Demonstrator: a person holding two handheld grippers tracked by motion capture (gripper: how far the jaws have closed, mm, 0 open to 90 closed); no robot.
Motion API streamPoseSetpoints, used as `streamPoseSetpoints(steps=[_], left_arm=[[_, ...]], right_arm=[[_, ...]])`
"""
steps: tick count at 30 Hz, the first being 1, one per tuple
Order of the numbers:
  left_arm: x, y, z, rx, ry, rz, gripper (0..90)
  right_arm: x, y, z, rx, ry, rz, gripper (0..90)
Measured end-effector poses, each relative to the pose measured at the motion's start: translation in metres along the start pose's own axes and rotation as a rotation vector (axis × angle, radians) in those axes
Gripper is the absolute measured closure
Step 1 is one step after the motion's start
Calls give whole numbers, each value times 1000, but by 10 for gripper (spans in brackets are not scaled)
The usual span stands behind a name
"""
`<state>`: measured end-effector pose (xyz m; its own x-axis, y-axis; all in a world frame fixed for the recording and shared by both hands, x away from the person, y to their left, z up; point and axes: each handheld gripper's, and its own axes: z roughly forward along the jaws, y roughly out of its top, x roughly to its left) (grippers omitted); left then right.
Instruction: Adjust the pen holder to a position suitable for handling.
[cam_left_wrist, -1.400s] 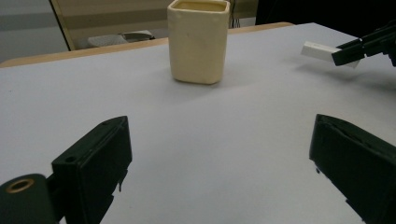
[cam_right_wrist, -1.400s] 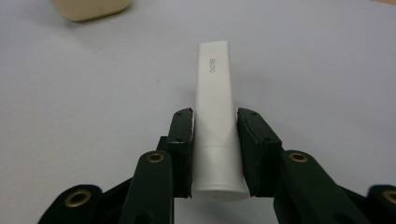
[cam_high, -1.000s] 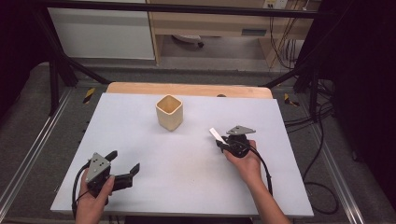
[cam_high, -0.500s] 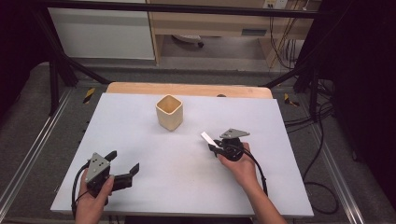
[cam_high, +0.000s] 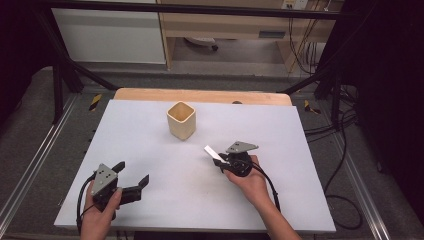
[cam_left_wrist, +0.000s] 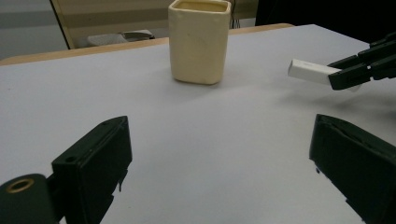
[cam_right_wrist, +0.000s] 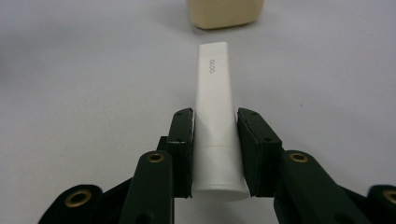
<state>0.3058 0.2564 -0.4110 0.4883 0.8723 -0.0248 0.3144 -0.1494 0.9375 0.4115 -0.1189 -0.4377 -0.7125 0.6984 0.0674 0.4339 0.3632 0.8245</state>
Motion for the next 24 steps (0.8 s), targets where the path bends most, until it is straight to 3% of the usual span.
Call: streamPoseSetpoints(steps=[9, 13, 17, 22, 24], left_arm=[[-4, 4, 4, -25, -28, -25, 60], [-6, 9, 9, -43, -68, -75, 59], [-8, 19, 15, -59, -83, -90, 59], [-10, 36, 27, -94, -139, -157, 55], [-13, 44, 34, -103, -156, -163, 56]], right_arm=[[12, 8, -4, -55, 20, -40, 677], [14, 10, -7, -78, 24, -51, 677], [16, 13, -12, -118, 28, -66, 677], [15, 17, -20, -164, 27, -74, 677], [15, 18, -23, -173, 26, -74, 677]])
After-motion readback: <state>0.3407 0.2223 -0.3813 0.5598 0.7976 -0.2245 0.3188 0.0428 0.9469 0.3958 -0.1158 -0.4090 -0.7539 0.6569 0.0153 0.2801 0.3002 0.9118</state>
